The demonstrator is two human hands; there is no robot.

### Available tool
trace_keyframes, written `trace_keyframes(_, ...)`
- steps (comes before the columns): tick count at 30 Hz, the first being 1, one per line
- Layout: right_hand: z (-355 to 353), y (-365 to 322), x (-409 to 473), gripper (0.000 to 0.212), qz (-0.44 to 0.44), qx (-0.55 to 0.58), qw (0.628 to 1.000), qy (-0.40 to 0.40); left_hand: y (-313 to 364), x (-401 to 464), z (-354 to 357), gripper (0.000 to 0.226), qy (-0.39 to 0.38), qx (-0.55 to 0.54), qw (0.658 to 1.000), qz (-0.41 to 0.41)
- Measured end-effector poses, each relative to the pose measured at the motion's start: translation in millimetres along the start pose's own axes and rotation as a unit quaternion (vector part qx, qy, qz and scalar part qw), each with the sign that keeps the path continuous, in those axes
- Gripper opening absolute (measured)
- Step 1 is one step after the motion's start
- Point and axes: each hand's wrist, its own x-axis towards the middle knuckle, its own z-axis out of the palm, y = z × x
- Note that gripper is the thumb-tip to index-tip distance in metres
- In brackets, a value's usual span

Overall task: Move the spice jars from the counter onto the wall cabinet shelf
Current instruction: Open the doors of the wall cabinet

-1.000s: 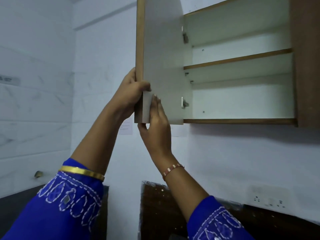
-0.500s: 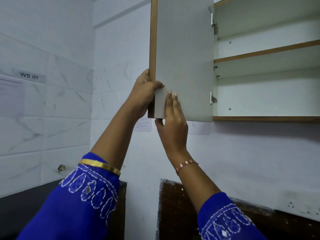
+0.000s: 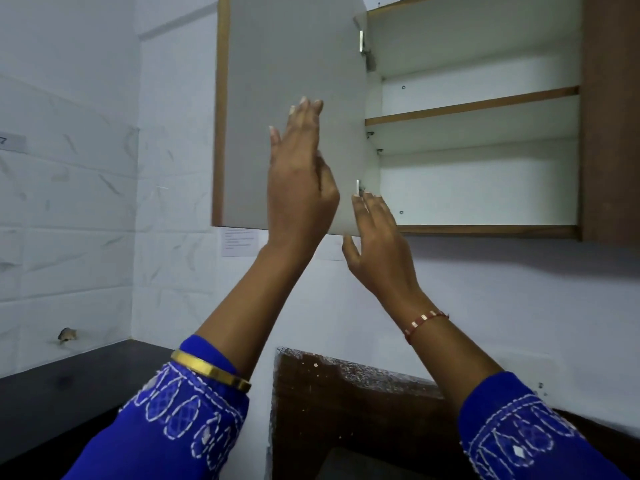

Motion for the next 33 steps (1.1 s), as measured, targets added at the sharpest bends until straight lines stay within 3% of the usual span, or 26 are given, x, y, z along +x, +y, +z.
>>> trace_keyframes(10,-117,156,-39,0.053,0.011,-0.113,0.993,-0.035,135,-40,118,0.051,-0.047,-0.148,0.985,-0.069)
trace_keyframes(17,-181,253,-63,0.051,0.036,-0.197,0.978,-0.064,203,-76,200,0.048,-0.111,-0.258,0.950,-0.137)
trace_keyframes(25,-203,331,-77,0.053,0.073,-0.274,0.954,-0.094,222,-101,283,0.045,-0.189,-0.328,0.904,-0.197)
trace_keyframes(33,-176,399,-51,0.068,0.079,-0.360,0.913,-0.176,206,-86,374,0.047,-0.221,-0.366,0.869,-0.249)
